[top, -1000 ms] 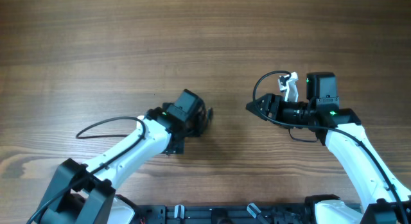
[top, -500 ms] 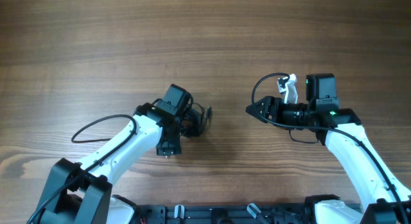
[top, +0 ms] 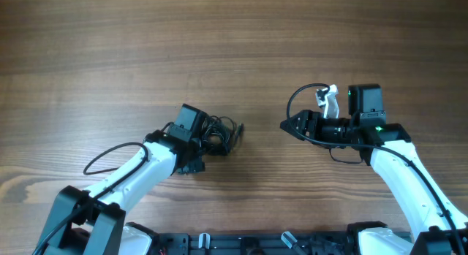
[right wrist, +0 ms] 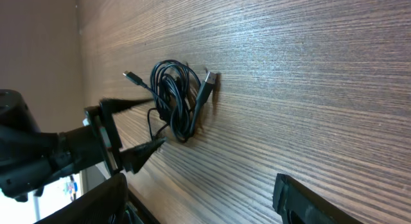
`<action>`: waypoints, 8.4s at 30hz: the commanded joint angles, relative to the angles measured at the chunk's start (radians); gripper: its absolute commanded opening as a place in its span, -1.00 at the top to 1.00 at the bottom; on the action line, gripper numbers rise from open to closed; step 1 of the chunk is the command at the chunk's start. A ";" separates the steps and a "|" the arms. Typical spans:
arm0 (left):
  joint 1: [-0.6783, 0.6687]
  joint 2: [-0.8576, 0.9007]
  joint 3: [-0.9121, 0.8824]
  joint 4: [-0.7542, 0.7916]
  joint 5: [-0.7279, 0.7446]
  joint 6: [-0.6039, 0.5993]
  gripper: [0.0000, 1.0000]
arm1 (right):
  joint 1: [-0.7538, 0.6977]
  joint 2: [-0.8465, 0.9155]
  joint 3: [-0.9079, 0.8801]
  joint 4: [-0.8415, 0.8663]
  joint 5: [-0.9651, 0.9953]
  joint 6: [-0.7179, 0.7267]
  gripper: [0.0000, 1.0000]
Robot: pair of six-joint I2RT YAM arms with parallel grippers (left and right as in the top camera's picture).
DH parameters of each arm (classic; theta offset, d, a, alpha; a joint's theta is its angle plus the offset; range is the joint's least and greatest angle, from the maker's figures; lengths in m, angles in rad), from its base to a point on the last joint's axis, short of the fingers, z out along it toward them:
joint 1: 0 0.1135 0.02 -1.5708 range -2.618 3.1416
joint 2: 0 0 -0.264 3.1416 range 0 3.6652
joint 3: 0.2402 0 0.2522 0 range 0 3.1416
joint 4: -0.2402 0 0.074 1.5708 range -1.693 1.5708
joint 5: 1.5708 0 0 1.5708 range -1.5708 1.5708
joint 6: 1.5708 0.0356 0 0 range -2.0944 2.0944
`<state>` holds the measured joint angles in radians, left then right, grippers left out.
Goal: Untangle cables
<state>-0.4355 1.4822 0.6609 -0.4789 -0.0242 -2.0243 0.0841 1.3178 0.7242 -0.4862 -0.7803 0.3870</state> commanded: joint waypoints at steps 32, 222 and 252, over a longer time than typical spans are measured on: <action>0.038 -0.028 -0.014 0.441 -0.180 1.709 0.76 | 0.000 -0.014 -0.002 0.003 0.025 -0.017 -0.54; 0.246 0.293 -0.006 1.042 0.245 1.135 -1.00 | 0.002 -0.014 -0.002 0.010 0.137 0.033 -0.58; 0.308 0.013 -0.006 0.221 0.167 1.348 -0.66 | 0.002 -0.014 -0.002 0.002 0.137 0.034 -0.57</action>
<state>-0.1226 1.4841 0.6571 -0.2707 0.1898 -0.5201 0.0841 1.3174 0.7238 -0.4858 -0.6495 0.4183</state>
